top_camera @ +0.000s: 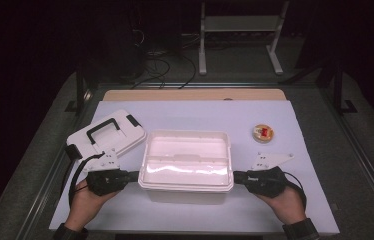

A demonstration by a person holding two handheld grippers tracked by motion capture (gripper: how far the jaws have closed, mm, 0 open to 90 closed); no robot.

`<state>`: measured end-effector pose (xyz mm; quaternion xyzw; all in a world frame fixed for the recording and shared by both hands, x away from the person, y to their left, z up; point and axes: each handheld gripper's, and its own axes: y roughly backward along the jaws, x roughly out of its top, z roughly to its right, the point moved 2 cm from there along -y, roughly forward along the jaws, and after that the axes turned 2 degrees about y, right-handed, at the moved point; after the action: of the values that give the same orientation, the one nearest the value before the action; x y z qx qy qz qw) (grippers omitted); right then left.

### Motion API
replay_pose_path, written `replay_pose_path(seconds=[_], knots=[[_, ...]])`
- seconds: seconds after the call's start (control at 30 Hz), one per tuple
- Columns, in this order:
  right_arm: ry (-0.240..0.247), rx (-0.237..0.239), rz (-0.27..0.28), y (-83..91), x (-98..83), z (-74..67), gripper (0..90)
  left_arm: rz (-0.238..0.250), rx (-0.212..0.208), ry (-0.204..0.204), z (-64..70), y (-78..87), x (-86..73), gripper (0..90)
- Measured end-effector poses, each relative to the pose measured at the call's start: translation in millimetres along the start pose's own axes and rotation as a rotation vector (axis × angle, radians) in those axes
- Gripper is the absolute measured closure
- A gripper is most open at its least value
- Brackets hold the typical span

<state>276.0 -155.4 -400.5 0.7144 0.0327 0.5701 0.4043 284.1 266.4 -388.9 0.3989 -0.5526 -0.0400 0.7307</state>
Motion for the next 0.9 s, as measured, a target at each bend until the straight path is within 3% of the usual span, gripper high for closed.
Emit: replay_pose_path(seconds=[0.13,0.17,0.23,0.3,0.37,0.47,0.5,0.53,0.63,0.77,0.9], knots=[[-0.028,-0.046,-0.014,-0.1,-5.8,9.2,64.0,-0.039,0.059,0.014,-8.3,2.5,-9.6,70.7],[-0.033,-0.056,-0.021,0.1,-7.5,12.8,60.7,-0.049,0.076,0.018,-10.5,2.8,-12.9,61.5],[-0.037,-0.063,-0.021,0.5,-8.2,14.4,58.6,-0.076,0.11,0.03,-14.9,3.5,-20.5,58.0],[-0.05,-0.081,-0.023,2.2,-9.6,19.8,51.9,-0.089,0.133,0.046,-19.4,4.2,-28.5,44.1],[-0.054,-0.087,-0.022,2.7,-10.1,21.8,50.0,-0.102,0.157,0.058,-23.7,4.8,-36.4,40.0],[-0.072,-0.098,-0.035,3.4,-12.8,29.6,43.4,-0.119,0.176,0.074,-28.2,4.2,-46.8,23.5],[-0.072,-0.098,-0.035,3.4,-12.8,29.6,43.4,-0.128,0.179,0.079,-29.0,3.7,-49.8,23.5],[-0.081,-0.097,-0.035,4.1,-13.0,32.6,41.3,-0.139,0.183,0.078,-28.7,2.5,-55.4,17.1],[-0.078,-0.104,-0.036,5.0,-11.9,35.5,39.0,-0.148,0.199,0.079,-27.7,0.3,-60.9,10.8],[-0.094,-0.101,-0.022,11.3,-7.9,43.1,36.6,-0.159,0.187,0.089,-28.5,-3.9,-68.8,1.5],[-0.091,-0.095,-0.014,15.0,-4.1,46.0,35.4,-0.169,0.178,0.091,-29.3,-8.0,-73.5,0.0]])
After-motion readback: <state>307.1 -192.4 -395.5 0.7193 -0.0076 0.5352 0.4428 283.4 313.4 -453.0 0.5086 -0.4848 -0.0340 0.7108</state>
